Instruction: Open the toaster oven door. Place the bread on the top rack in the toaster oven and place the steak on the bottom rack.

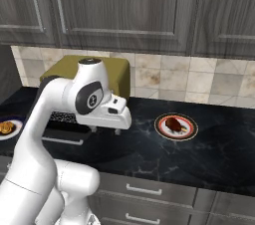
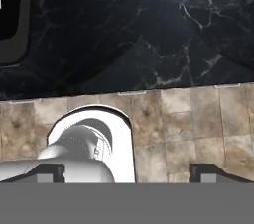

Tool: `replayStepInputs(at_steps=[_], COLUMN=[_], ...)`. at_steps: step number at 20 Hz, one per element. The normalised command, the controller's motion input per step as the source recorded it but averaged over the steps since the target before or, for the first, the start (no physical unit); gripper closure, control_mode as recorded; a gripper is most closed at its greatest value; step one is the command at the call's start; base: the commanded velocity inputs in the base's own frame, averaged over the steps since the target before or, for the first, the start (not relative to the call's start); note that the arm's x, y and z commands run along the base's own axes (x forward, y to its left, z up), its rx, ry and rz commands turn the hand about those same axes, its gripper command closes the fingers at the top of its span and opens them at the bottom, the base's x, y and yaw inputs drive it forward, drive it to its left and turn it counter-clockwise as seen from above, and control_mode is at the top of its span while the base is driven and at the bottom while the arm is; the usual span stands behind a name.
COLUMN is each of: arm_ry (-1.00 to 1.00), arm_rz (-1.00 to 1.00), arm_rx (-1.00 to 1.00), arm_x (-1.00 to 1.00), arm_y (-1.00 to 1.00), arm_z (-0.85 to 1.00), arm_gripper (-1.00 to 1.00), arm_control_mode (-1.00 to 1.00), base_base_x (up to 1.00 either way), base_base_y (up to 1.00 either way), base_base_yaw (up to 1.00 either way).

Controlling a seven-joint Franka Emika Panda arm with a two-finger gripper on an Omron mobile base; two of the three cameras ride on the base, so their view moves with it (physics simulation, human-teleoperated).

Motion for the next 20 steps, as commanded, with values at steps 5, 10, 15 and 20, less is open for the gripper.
replayStepInputs(at_steps=[5, 10, 15, 20], arm_ry=[0.0, 0.0, -0.03, -0.08], arm_rz=[0.01, 0.04, 0.1, 0.23], arm_rx=[-0.08, -0.01, 0.0, 0.0], arm_x=[0.24, 0.31, 0.33, 0.39], arm_y=[-0.53, -0.46, -0.33, -0.31], arm_z=[-0.16, -0.12, -0.07, -0.04], arm_gripper=[-1.0, -1.0, -1.0, -1.0], arm_control_mode=[-1.0, -1.0, -1.0, -1.0], base_base_x=[0.0, 0.0, 0.0, 0.0], base_base_y=[0.0, 0.0, 0.0, 0.0], base_base_yaw=[0.0, 0.0, 0.0, 0.0])
